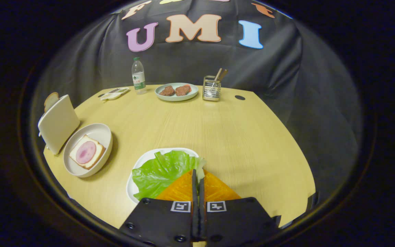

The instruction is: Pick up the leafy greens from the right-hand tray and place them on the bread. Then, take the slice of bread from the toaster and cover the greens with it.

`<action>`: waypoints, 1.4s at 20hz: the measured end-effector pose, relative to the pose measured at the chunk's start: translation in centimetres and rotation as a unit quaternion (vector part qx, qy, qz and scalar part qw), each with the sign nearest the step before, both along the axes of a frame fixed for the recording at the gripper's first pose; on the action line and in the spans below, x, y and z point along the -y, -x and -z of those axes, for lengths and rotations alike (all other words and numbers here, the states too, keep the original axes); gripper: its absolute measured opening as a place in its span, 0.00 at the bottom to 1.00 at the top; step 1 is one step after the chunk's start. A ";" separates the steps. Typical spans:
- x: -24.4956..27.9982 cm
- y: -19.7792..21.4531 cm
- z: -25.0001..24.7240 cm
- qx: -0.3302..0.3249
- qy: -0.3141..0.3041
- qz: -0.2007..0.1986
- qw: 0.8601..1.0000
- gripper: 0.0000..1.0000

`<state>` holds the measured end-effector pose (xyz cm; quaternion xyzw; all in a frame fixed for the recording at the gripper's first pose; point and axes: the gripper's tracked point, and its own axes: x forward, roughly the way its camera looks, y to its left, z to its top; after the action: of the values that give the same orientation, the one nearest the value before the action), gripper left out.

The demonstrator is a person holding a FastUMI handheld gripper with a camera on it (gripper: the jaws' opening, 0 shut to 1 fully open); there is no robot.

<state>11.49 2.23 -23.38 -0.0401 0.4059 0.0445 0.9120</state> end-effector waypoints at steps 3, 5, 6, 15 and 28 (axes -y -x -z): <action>0.5 -0.4 -0.5 0.013 0.020 -0.002 1.000 0.03; 0.1 -0.2 -0.8 0.015 0.017 -0.005 1.000 0.03; -0.2 -0.1 -1.0 0.016 0.015 -0.008 1.000 0.03; -6.4 0.1 -6.4 0.059 -0.051 -0.040 0.996 0.03; -22.8 -0.8 -15.6 0.099 -0.296 -0.113 0.943 0.03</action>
<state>12.32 24.99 -7.80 0.1817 0.2754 0.2609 0.9072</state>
